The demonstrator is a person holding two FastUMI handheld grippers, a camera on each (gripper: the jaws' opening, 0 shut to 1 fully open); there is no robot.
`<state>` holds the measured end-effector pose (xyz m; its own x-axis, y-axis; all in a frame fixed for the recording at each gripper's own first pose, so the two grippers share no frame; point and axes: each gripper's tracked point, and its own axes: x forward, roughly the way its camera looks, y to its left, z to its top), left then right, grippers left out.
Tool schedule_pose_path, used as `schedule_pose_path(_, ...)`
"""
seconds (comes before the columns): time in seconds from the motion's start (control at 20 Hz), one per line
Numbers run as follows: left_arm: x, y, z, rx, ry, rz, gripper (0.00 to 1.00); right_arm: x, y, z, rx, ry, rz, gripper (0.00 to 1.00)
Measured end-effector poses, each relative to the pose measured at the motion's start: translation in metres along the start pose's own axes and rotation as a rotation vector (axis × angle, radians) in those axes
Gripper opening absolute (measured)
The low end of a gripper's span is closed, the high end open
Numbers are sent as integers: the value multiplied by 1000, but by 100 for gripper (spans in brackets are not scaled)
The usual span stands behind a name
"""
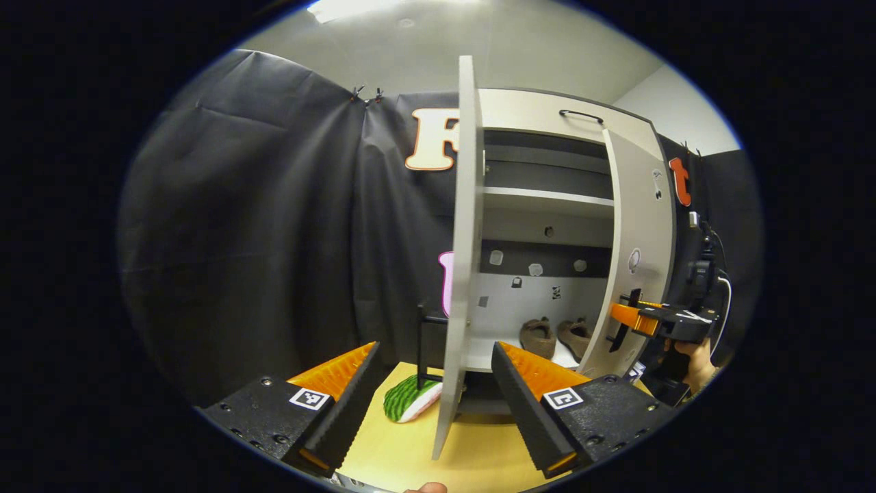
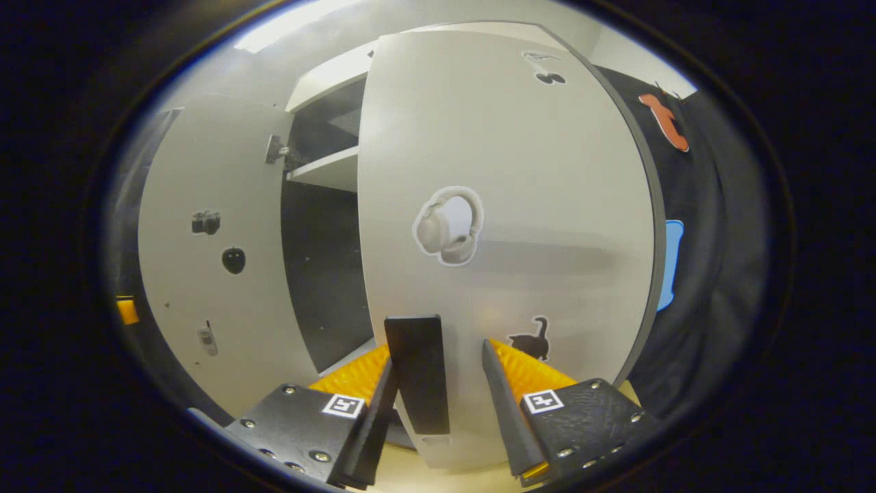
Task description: Grab one shoe with the right hand and put it into the shoe cabinet, grab the other shoe with the left hand and put it into the shoe cabinet; then close the right door with the right hand and the left door with the left hand.
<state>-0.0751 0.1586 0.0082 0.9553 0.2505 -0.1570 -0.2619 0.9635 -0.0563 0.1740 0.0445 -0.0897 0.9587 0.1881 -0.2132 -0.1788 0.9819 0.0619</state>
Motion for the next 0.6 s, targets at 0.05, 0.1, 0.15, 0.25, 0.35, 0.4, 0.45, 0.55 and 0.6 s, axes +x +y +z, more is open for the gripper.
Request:
schedule_pose_path(0.05,3,7,0,-4,3,7,97,1,0,-1,-9,-3,-14,70)
schedule_pose_path(0.1,5,12,-1,-9,6,13,93,3,1,-2,-16,-5,-27,70)
schedule_pose_path(0.15,8,16,-3,-11,8,17,96,5,-1,-3,-26,-7,-48,70)
schedule_pose_path(0.25,14,24,-4,-13,11,23,94,8,-1,-4,-42,-11,-58,72)
schedule_pose_path(0.35,15,26,-6,-12,10,26,93,11,0,-4,-39,-15,-73,72)
schedule_pose_path(0.4,16,27,-6,-11,7,26,94,11,0,-4,-41,-17,-80,72)
schedule_pose_path(0.45,19,30,-8,-9,7,26,94,12,0,-4,-40,-19,-86,72)
schedule_pose_path(0.55,25,38,-10,-2,6,31,94,11,0,-5,-38,-19,-97,72)
schedule_pose_path(0.6,29,43,-11,1,7,29,94,10,0,-6,-37,-18,-100,72)
